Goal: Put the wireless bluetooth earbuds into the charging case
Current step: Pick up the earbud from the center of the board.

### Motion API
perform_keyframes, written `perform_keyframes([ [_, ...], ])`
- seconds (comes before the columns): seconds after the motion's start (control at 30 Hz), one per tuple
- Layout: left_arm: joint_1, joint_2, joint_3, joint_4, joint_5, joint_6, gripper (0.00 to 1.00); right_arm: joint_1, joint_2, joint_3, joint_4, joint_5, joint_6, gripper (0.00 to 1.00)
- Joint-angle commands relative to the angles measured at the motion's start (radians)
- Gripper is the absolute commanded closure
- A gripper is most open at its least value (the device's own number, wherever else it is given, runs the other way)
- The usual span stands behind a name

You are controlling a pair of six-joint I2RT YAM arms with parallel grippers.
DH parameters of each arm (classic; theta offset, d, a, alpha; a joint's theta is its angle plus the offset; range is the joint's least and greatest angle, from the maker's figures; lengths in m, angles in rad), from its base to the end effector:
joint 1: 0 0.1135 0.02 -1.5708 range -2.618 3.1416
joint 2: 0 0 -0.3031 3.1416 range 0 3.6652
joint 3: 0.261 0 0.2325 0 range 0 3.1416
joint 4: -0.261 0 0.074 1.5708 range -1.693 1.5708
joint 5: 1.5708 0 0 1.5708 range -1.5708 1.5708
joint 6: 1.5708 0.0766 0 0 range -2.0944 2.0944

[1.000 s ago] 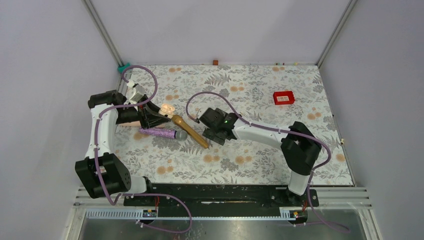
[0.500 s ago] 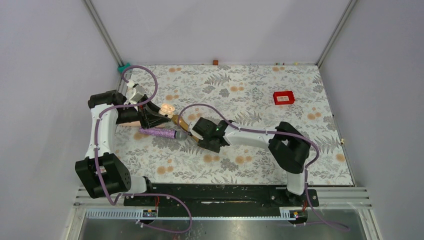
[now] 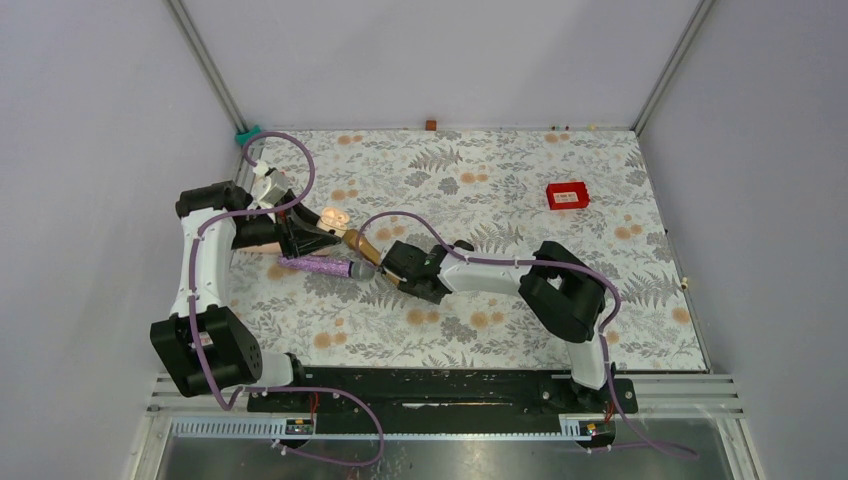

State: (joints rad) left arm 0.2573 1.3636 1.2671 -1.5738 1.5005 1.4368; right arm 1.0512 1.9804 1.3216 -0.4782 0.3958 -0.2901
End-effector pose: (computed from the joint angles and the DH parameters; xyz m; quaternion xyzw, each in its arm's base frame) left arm 0.1927 -0.0283 0.3692 0.3782 0.6261 -0.4782 0.4862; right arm 0.2321 0.3463 0.1702 -0.5619 0.7764 -0.0999 0.2672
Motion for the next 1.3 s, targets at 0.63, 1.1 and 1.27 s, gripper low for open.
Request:
perform_keyframes([
  [0.63,0.011,-0.026,0.000,-0.038,0.058,0.040,1.00,0.002,0.056,0.042,0.021,0.062,0.018,0.73],
  [1.1,0.010,-0.001,0.011,-0.039,0.055,0.035,1.00,-0.024,-0.246,-0.025,0.048,-0.077,-0.061,0.77],
  [1.27,-0.014,0.036,0.046,-0.038,0.019,-0.004,1.00,-0.087,-0.365,-0.024,-0.035,-0.311,-0.043,0.78],
])
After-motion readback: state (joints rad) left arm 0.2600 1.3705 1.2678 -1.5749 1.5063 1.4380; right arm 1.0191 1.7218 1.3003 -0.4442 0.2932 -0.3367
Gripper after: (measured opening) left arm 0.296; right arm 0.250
